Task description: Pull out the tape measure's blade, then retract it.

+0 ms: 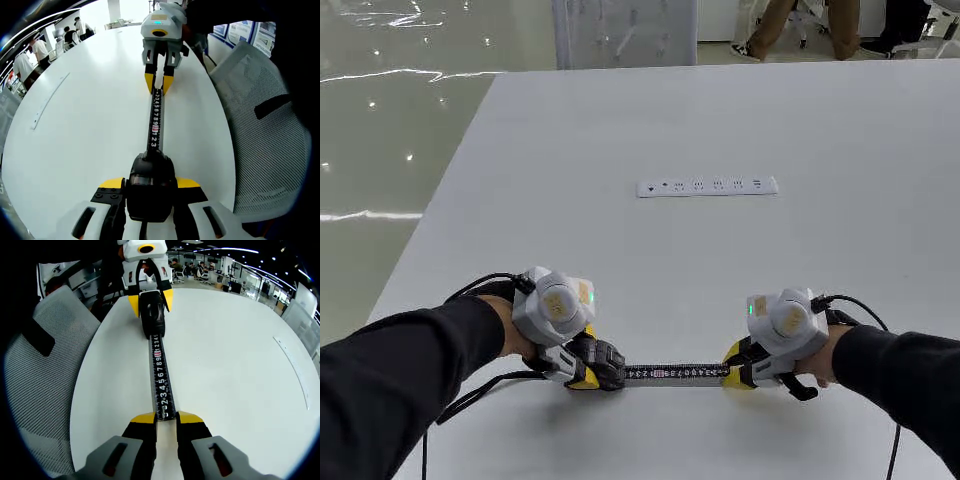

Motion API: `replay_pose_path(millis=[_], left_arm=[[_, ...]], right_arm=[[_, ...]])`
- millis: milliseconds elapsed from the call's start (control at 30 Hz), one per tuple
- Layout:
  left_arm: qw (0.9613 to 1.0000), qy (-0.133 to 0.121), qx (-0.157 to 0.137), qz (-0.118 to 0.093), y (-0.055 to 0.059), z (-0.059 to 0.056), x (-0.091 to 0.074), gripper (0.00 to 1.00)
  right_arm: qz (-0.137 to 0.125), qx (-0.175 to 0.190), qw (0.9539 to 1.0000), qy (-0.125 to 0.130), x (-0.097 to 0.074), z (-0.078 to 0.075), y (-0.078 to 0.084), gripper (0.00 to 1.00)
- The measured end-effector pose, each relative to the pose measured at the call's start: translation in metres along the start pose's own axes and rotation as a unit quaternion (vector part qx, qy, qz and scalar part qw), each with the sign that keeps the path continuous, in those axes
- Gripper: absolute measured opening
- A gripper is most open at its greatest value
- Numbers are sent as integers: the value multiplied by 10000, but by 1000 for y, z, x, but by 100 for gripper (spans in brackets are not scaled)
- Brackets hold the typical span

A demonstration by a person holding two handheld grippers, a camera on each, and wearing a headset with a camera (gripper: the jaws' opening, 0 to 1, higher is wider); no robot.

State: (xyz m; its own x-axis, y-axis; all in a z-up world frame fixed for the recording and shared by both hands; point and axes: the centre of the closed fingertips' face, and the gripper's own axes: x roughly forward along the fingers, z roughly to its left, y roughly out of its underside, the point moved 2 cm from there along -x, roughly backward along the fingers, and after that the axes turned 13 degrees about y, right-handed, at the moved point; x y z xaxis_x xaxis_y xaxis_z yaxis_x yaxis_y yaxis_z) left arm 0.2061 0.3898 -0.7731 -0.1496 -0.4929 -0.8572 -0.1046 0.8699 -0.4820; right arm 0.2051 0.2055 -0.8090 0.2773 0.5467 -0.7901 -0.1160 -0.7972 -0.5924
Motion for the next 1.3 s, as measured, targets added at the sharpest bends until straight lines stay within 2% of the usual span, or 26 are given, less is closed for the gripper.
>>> replay_pose_path(millis=[367, 900, 1300], left_arm=[[10000, 34, 23, -6, 0, -1, 0, 33], [10000, 36, 24, 18, -1, -1, 0, 33], [10000, 1, 34, 0, -1, -2, 1, 33]], right_arm=[[49, 18, 10000, 33, -6, -5, 10, 10], [147, 102, 9998, 120, -24, -11, 34, 10], [214, 33, 9997, 138, -33, -15, 46, 10]])
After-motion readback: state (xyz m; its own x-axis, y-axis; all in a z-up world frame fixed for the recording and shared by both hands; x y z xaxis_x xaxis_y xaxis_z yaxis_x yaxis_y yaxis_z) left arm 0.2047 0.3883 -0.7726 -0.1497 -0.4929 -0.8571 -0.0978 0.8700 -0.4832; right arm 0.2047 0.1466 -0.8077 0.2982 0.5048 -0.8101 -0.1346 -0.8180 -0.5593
